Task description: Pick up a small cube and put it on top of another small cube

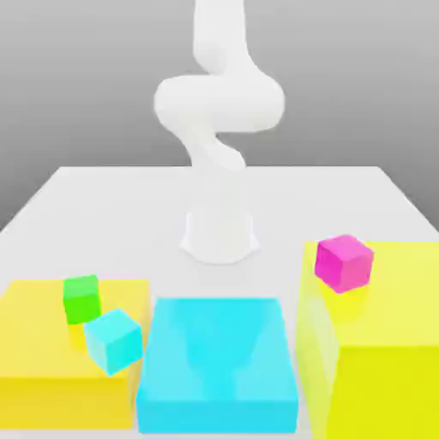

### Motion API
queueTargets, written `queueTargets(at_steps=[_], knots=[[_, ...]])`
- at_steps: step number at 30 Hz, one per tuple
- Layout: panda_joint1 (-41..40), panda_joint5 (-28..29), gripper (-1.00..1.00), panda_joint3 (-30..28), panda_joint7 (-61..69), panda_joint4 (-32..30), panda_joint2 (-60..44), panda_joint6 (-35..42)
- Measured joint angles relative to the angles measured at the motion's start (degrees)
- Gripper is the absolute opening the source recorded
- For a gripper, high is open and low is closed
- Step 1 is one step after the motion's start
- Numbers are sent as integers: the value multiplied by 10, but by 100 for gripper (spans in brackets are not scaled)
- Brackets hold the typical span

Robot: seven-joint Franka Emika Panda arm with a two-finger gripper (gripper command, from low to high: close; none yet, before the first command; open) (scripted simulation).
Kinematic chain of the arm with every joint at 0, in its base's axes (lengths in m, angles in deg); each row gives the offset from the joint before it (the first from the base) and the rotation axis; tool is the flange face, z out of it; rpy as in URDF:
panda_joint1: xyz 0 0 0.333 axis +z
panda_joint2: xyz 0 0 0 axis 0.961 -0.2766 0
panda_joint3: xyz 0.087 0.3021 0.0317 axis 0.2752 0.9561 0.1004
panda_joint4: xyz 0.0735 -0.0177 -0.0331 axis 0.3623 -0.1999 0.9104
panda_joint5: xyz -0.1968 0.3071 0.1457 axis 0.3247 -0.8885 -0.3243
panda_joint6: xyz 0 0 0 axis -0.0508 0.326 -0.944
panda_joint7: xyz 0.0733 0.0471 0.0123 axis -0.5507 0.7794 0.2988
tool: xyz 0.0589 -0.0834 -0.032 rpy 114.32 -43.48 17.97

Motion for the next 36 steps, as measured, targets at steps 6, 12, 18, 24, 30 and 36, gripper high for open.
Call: queueTargets(at_steps=[6,12,18,24,30,36], knots=[[5,-19,0,-82,60,-15,-49,-22],[13,-41,0,-156,120,-35,-108,-47],[21,-64,0,-220,181,-55,-175,-72],[26,-87,0,-276,242,-76,-245,-98],[25,-109,0,-321,301,-96,-317,-123],[15,-125,0,-353,357,-117,-384,-150]])
